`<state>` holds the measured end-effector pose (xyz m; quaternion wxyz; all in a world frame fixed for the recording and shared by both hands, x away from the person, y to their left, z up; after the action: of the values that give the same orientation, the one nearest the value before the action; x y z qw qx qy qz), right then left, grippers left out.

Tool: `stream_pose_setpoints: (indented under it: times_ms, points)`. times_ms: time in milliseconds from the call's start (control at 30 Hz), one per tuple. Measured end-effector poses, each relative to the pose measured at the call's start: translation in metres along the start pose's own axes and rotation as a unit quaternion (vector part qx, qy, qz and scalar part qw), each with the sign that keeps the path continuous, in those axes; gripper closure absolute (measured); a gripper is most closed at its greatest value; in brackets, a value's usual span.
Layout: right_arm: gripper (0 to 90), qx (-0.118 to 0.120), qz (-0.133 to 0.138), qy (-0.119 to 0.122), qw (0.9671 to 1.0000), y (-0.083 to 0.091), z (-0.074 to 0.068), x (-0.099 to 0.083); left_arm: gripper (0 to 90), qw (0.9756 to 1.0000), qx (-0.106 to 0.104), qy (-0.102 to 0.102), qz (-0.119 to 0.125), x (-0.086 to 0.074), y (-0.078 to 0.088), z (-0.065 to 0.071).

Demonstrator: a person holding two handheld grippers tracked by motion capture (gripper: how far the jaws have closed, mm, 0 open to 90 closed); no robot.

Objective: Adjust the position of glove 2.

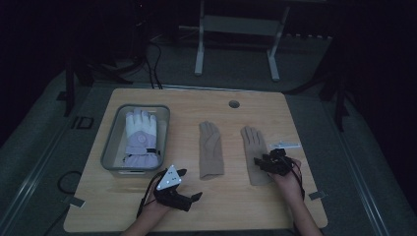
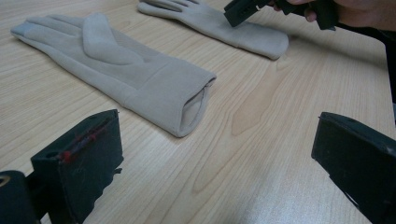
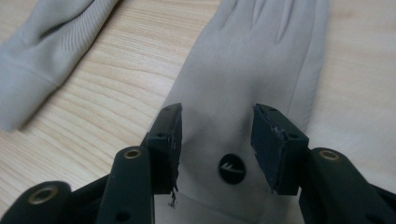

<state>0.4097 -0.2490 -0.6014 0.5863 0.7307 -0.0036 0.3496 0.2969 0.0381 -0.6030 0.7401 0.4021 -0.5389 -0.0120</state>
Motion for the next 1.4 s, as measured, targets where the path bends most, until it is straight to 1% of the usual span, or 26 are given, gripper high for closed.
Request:
stream_pose_setpoints:
  times_ms: [33, 100, 133, 167, 267, 333, 367, 400, 467, 533, 600, 633, 667, 700, 767, 833, 933, 967, 1000, 1033, 1133, 1300, 1400]
  points:
    - [50.5, 0.001, 0.000, 0.025, 0.9997, 0.001, 0.000, 0.001, 2.1, 1.0000, 0.000, 0.000, 0.000, 0.000, 0.000, 0.000]
    - [50.7, -0.003, 0.000, 0.057, 0.9984, 0.001, 0.001, 0.002, 2.1, 1.0000, -0.001, 0.000, 0.000, 0.000, 0.000, 0.000]
    - [50.7, 0.000, -0.001, 0.067, 0.9978, 0.001, 0.000, 0.003, 2.1, 1.0000, -0.001, 0.000, 0.000, 0.000, 0.000, 0.000]
    - [50.7, 0.003, -0.002, 0.075, 0.9972, 0.000, 0.000, 0.004, 2.1, 1.0000, -0.001, 0.000, 0.000, 0.000, 0.000, 0.000]
    - [49.9, -0.005, -0.002, 0.100, 0.9950, -0.004, 0.002, 0.007, 2.1, 1.0000, -0.002, 0.000, 0.001, 0.000, 0.000, 0.000]
    - [49.0, -0.002, -0.007, 0.102, 0.9947, -0.007, 0.005, 0.009, 2.1, 1.0000, -0.004, -0.001, 0.003, 0.000, 0.000, 0.000]
    - [48.6, -0.005, -0.010, 0.104, 0.9945, -0.009, 0.005, 0.009, 2.1, 1.0000, -0.003, -0.001, 0.003, 0.000, 0.000, -0.001]
    - [48.8, -0.013, -0.020, 0.106, 0.9941, -0.013, 0.007, 0.008, 2.1, 1.0000, -0.003, -0.001, 0.003, 0.000, 0.000, -0.001]
    - [52.9, -0.006, -0.019, 0.083, 0.9963, -0.015, 0.008, 0.007, 2.1, 1.0000, -0.001, -0.001, 0.005, 0.000, 0.000, -0.001]
    - [60.6, -0.014, -0.017, 0.091, 0.9956, -0.015, 0.007, 0.006, 2.1, 1.0000, -0.003, 0.000, 0.007, -0.001, 0.000, -0.001]
    - [72.0, -0.016, -0.017, 0.083, 0.9963, -0.014, 0.006, 0.006, 2.1, 1.0000, -0.001, 0.000, 0.006, -0.001, 0.000, -0.002]
    - [76.0, -0.019, -0.014, 0.072, 0.9971, -0.015, 0.005, 0.006, 2.1, 1.0000, -0.001, 0.000, 0.005, -0.001, 0.000, -0.002]
    - [78.6, -0.019, -0.012, 0.060, 0.9979, -0.015, 0.005, 0.006, 2.1, 1.0000, 0.000, 0.000, 0.005, -0.001, 0.000, -0.002]
    - [80.3, -0.022, -0.009, 0.054, 0.9983, -0.015, 0.004, 0.006, 2.1, 1.0000, 0.000, 0.000, 0.006, -0.001, 0.000, -0.002]
    - [82.0, -0.030, -0.002, 0.038, 0.9988, -0.016, 0.003, 0.007, 2.1, 1.0000, 0.000, 0.000, 0.008, -0.001, 0.000, -0.001]
    - [83.2, -0.041, -0.001, 0.031, 0.9987, -0.015, 0.001, 0.008, 2.1, 1.0000, -0.001, 0.001, 0.006, -0.001, 0.000, -0.002]
    - [84.4, -0.044, 0.003, 0.014, 0.9989, -0.012, -0.001, 0.012, 2.1, 1.0000, 0.000, 0.000, 0.005, -0.001, -0.001, -0.002]
    - [84.4, -0.043, 0.006, 0.008, 0.9990, -0.011, -0.002, 0.013, 2.1, 1.0000, -0.001, 0.001, 0.006, -0.001, 0.000, -0.002]
    - [84.4, -0.035, 0.012, -0.001, 0.9993, -0.008, -0.003, 0.016, 2.1, 1.0000, -0.001, 0.001, 0.006, -0.001, 0.000, -0.002]
    - [84.4, -0.034, 0.016, -0.004, 0.9993, -0.006, -0.004, 0.019, 2.1, 1.0000, 0.000, 0.000, 0.006, -0.001, 0.000, -0.002]
    - [84.5, -0.033, 0.030, -0.011, 0.9989, 0.003, -0.008, 0.027, 2.1, 1.0000, -0.001, 0.002, 0.006, -0.002, 0.000, -0.002]
    - [84.5, -0.032, 0.057, -0.022, 0.9976, 0.019, -0.014, 0.045, 2.1, 1.0000, 0.000, 0.000, 0.006, -0.002, 0.000, -0.002]
    - [84.5, -0.026, 0.073, -0.025, 0.9967, 0.028, -0.020, 0.056, 2.1, 1.0000, -0.001, 0.001, 0.005, -0.002, 0.000, -0.002]
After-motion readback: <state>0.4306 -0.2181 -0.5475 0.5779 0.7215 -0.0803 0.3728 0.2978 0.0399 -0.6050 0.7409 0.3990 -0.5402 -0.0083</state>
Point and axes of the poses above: each handheld gripper's, and its own axes: y roughly backward along the jaws, x roughly out of its top, z roughly to its right, the point moved 8 cm from there along -y, roughly forward along the jaws, and after that the axes turned 13 degrees about -z, right-handed, at the moved point
